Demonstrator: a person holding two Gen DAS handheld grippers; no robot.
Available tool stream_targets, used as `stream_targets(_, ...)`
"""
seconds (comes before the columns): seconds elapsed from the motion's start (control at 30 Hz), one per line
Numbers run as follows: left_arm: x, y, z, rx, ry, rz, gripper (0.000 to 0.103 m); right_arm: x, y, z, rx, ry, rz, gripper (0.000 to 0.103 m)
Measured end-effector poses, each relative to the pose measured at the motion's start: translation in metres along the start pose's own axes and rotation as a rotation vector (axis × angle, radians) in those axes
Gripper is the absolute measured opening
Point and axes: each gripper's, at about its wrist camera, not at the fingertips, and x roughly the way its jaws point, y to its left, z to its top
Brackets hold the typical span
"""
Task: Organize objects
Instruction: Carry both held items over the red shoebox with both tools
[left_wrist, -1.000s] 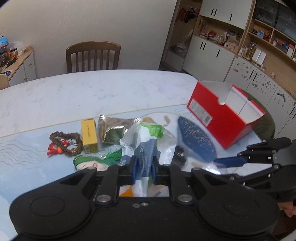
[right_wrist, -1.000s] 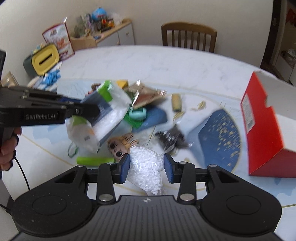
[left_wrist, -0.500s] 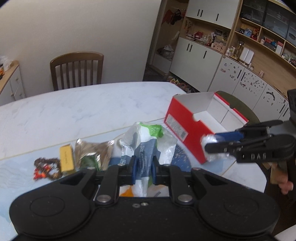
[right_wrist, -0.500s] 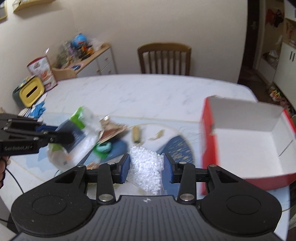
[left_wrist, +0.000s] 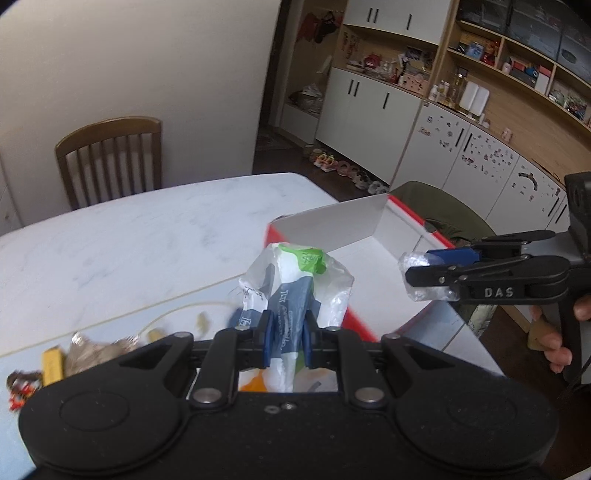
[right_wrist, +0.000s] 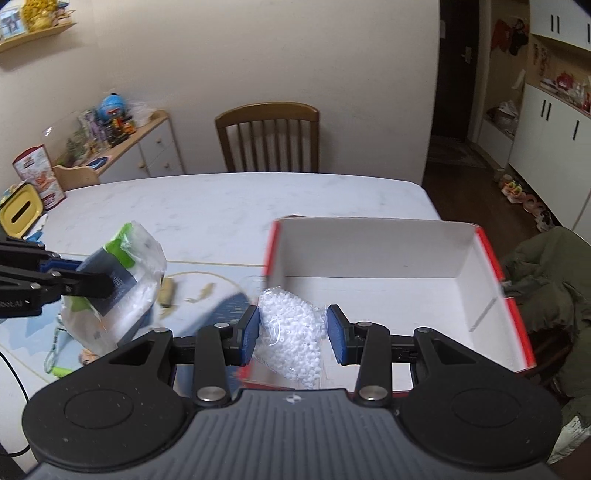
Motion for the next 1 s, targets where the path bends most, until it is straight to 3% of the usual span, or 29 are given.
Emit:
stream_targets(0.2,0.029,-0.036,0.03,0.032,-0.007,-0.002,0.013,0.007,-0.045,-0.001,0.009,0.009,-0.012,0.038)
stream_targets(0.47,0.087,-0.076,0.057,0.052,0.049,-0.025,0.013,0.026,-0.089,0.002,0.025,0.03,-0.013,0.038)
stream_targets(1.0,0.206,-0.111,0.062,0.131,0.205,0.033,0.013,0.094,-0.124,-0.011,-0.018,0.139,-0.017,0.039)
